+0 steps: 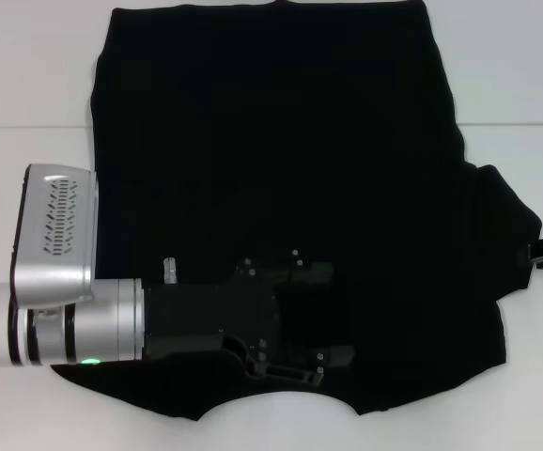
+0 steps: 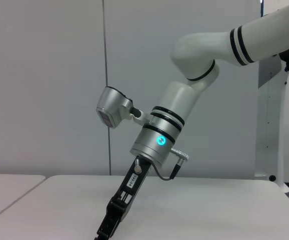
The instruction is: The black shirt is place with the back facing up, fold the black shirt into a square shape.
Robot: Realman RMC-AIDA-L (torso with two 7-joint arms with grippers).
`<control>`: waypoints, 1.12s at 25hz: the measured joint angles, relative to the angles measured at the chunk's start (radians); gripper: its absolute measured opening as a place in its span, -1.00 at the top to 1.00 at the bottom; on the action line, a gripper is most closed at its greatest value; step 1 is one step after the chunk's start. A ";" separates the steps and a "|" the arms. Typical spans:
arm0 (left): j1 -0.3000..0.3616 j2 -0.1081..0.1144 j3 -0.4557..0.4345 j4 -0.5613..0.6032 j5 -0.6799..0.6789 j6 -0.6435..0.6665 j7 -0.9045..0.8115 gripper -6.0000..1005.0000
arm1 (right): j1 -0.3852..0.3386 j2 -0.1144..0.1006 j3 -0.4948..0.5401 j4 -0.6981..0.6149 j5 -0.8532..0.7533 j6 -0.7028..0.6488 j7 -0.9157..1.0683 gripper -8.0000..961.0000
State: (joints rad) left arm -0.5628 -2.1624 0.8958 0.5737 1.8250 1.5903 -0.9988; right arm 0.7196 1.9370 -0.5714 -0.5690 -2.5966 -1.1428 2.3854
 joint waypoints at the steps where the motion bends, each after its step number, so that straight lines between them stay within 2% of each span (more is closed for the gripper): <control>1: -0.001 0.000 0.000 0.000 0.000 0.000 -0.002 -0.81 | -0.001 0.000 0.000 0.000 0.000 0.000 0.000 0.24; 28: -0.001 0.001 0.000 0.000 0.001 -0.001 -0.003 -0.79 | 0.006 0.026 -0.008 0.014 0.000 0.033 -0.005 0.27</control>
State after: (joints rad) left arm -0.5633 -2.1613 0.8959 0.5737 1.8260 1.5891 -1.0020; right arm 0.7255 1.9625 -0.5799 -0.5553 -2.5971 -1.1094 2.3804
